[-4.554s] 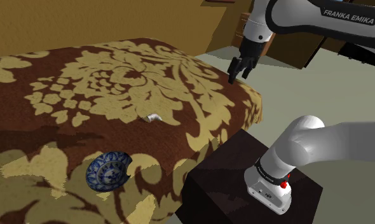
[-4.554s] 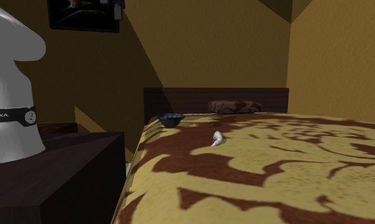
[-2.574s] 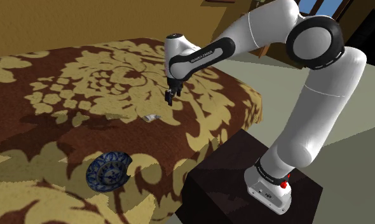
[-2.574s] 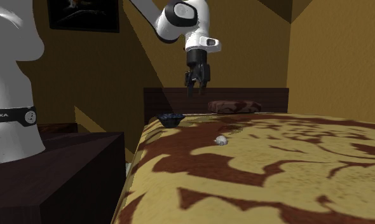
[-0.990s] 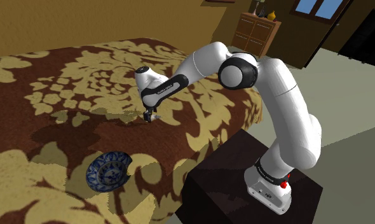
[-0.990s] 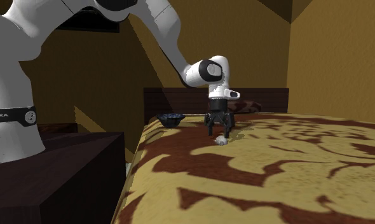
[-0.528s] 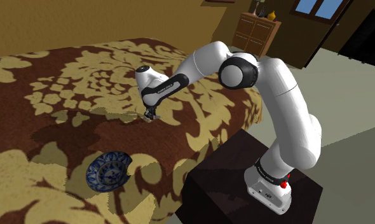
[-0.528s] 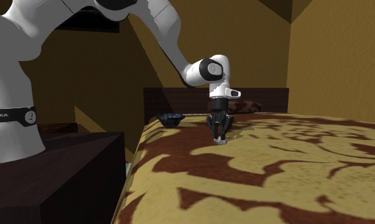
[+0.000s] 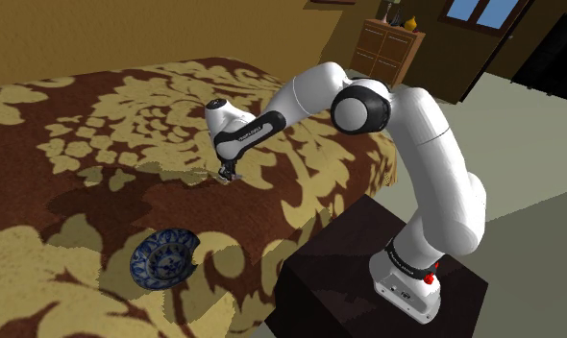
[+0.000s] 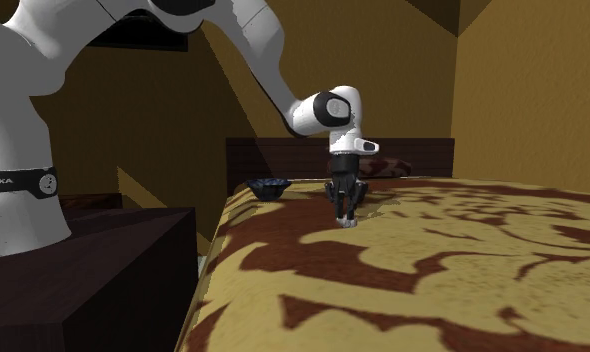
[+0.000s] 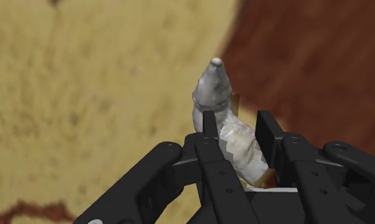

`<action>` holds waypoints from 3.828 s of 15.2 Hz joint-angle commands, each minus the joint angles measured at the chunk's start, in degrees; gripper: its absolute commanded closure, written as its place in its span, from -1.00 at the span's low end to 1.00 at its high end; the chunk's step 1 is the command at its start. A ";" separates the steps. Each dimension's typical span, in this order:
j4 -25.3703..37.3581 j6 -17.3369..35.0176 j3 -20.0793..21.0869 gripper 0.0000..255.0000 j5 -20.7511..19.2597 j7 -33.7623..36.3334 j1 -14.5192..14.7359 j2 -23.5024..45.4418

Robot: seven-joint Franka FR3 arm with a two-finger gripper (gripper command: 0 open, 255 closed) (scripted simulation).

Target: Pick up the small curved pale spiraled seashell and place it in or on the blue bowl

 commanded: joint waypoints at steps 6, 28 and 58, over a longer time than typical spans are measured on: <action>-0.71 -1.70 0.52 1.00 0.48 -0.34 -0.03 -1.91; 31.14 -22.25 3.91 1.00 5.41 -13.90 -0.84 18.34; 28.01 -30.80 5.08 1.00 6.48 -14.24 -1.66 6.70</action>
